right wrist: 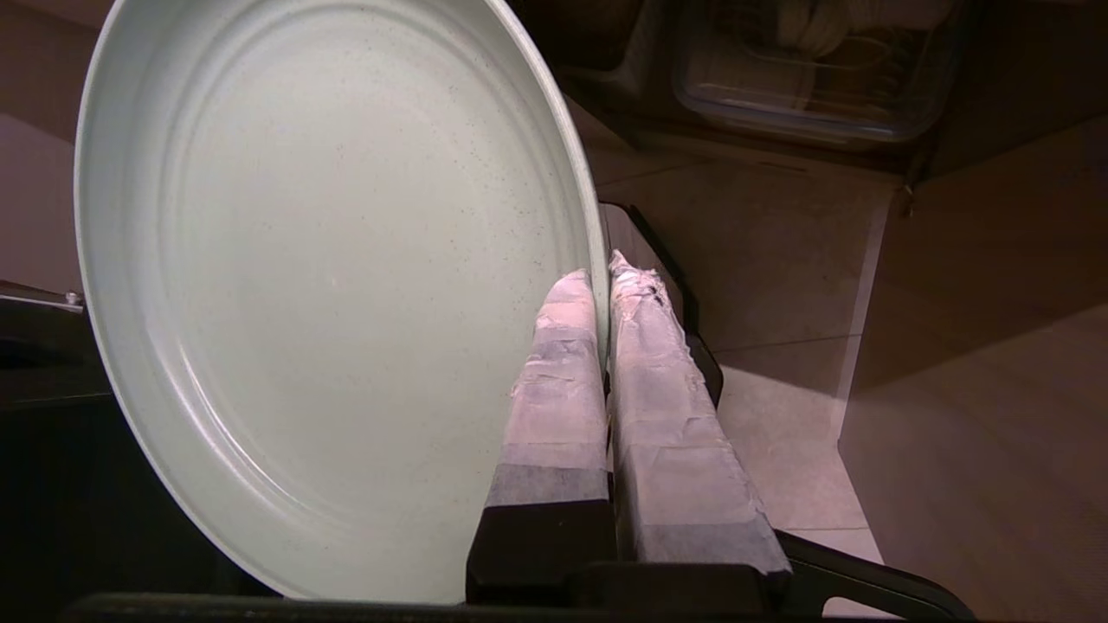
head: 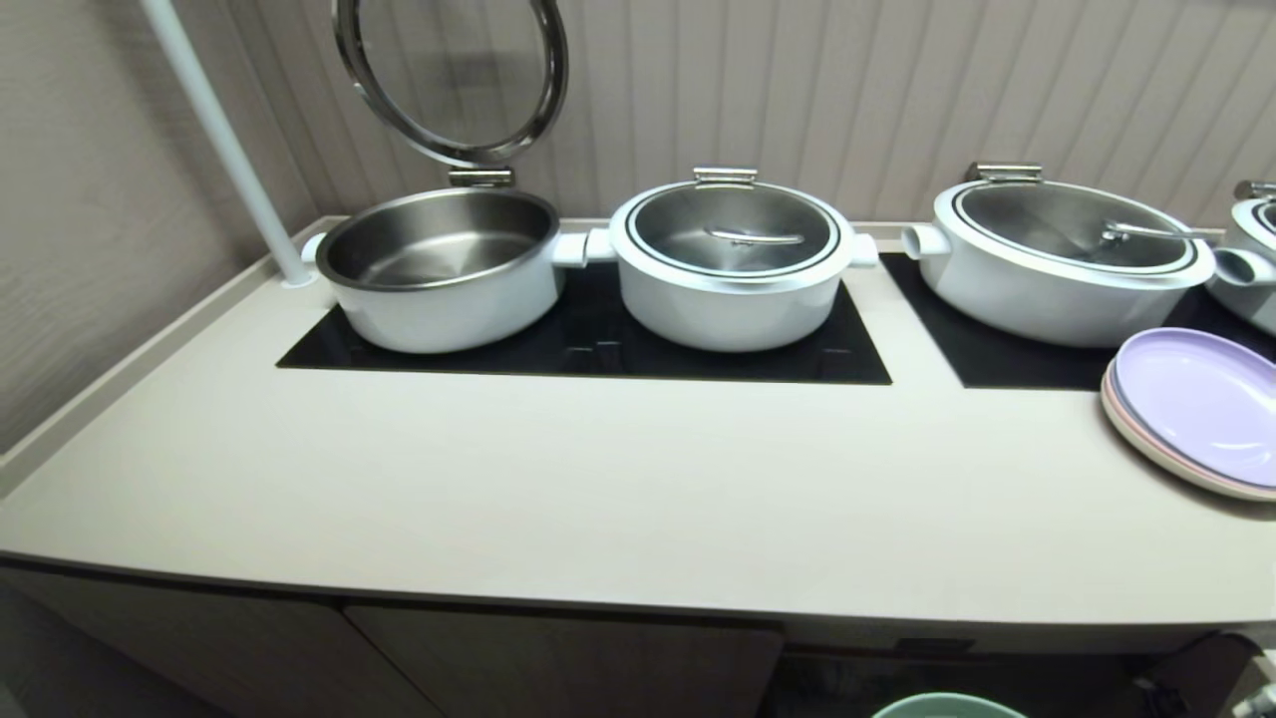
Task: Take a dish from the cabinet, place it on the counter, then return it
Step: Place it on the table
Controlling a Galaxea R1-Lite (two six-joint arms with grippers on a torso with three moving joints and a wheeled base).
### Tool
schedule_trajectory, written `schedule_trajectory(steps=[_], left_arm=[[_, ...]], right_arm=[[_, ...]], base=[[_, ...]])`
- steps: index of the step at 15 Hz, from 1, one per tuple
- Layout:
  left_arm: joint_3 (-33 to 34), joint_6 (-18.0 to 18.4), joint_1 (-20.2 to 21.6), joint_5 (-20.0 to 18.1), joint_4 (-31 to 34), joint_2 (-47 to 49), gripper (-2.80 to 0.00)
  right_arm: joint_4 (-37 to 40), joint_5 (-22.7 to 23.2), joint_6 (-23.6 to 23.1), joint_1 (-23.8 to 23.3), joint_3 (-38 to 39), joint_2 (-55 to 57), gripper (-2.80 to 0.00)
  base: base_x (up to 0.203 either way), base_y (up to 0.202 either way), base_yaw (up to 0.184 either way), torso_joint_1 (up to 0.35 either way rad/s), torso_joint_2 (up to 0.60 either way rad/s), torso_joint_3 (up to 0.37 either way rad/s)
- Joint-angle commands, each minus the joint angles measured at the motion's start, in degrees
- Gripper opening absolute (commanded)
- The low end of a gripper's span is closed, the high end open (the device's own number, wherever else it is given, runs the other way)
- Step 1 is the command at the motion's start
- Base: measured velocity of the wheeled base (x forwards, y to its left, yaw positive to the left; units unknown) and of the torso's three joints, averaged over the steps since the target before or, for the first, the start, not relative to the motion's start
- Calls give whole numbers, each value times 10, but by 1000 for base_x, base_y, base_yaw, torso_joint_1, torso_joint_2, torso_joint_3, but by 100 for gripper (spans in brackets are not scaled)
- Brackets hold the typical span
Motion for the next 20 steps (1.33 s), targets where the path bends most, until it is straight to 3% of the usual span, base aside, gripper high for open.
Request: schedule_trajectory(steps=[1, 20], left_arm=[[0, 0, 0, 1, 0, 0, -280], [0, 0, 0, 0, 0, 0, -280]], right_arm=[[0, 1, 3, 0, 0, 1, -280], [7, -2, 25, -1, -25, 4, -280]], base=[[0, 0, 0, 168, -343, -178], [0, 0, 0, 134, -269, -137]])
